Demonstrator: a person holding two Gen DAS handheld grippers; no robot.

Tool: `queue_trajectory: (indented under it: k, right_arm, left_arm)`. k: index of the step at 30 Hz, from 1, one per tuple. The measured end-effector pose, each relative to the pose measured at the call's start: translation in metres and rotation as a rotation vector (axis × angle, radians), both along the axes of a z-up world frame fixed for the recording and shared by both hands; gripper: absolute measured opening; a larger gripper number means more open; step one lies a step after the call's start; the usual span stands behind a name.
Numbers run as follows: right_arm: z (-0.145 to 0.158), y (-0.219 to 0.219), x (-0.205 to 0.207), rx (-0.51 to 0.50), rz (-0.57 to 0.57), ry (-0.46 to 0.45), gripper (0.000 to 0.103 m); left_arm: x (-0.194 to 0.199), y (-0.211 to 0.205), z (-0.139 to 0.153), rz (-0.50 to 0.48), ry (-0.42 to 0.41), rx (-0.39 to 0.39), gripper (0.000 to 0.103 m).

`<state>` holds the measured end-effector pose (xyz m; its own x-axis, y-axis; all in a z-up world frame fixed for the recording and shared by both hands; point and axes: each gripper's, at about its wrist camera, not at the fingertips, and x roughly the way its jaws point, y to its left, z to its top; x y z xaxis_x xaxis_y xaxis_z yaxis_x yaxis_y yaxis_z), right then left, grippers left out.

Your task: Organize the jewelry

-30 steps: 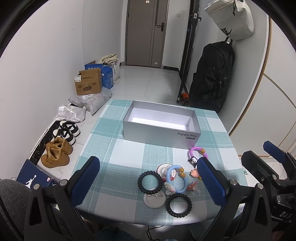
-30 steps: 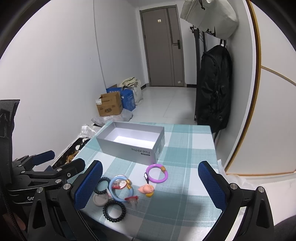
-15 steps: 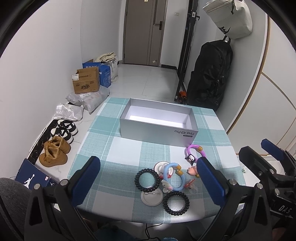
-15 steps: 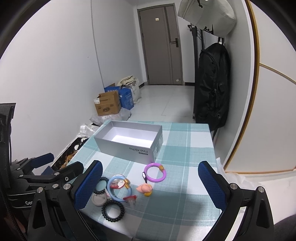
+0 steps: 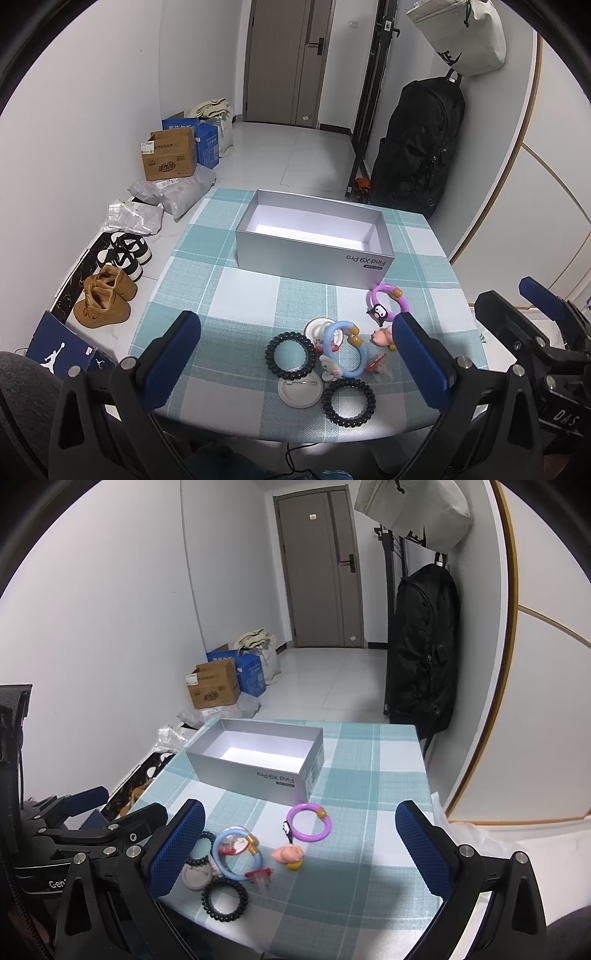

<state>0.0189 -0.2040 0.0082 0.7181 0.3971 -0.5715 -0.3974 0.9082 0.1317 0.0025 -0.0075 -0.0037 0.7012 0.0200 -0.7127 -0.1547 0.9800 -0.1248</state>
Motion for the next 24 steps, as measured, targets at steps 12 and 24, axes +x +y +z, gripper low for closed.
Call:
queue_trajectory:
  k: [12,24]
  right_arm:
    - [-0.001,0.000,0.006,0.002,0.000,0.021,0.103]
    - [-0.014,0.008,0.016,0.029,0.067,0.105,0.103]
  left_arm:
    - [0.002,0.004,-0.003,0.001,0.017,-0.023,0.100]
    - [0.011,0.018,-0.017,-0.030,0.089,-0.130,0.100]
